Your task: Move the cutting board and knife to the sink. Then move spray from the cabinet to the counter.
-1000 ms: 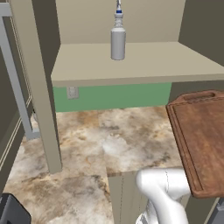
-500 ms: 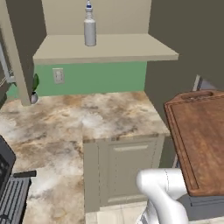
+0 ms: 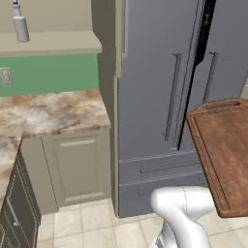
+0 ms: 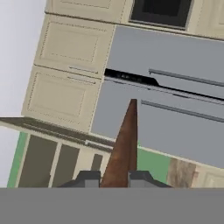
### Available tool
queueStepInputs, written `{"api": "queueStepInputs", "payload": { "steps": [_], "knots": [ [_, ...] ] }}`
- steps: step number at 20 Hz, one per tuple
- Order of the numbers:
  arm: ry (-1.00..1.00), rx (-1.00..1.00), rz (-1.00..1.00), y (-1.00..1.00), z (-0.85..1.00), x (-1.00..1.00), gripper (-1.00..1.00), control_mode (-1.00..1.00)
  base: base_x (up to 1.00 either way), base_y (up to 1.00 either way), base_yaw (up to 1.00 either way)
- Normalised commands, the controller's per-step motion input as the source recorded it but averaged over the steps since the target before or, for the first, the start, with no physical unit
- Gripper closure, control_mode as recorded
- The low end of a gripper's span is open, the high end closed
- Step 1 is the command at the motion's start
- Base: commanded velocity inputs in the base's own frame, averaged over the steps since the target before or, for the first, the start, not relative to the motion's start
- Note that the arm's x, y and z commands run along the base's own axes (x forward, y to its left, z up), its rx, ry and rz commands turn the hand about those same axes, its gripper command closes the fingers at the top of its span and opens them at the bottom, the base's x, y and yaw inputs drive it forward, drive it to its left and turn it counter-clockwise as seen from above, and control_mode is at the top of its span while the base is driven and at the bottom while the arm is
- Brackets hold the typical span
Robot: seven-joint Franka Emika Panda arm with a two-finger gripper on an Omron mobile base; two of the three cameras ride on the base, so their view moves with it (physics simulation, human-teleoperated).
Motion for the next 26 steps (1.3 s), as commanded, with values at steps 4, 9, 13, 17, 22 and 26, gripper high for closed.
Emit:
{"api": "queueStepInputs", "payload": {
  "steps": [4, 9, 13, 17, 22, 26],
  "knots": [
    [0.0, 0.0, 0.0, 0.0, 0.0, 0.0, 1.0, 1.0, -0.75, -1.0, -0.41],
    [0.0, 0.0, 0.0, 0.0, 0.0, 0.0, 1.0, 1.0, -0.02, -0.32, -0.88],
    [0.0, 0.0, 0.0, 0.0, 0.0, 0.0, 1.0, 1.0, 0.0, -0.02, -0.99],
    [0.0, 0.0, 0.0, 0.0, 0.0, 0.0, 1.0, 1.0, 0.0, 0.0, -0.99],
    [0.0, 0.0, 0.0, 0.0, 0.0, 0.0, 1.0, 1.0, 0.0, 0.0, -0.99],
    [0.0, 0.0, 0.0, 0.0, 0.0, 0.0, 1.0, 1.0, 0.0, 0.0, -1.0]
  ]
}}
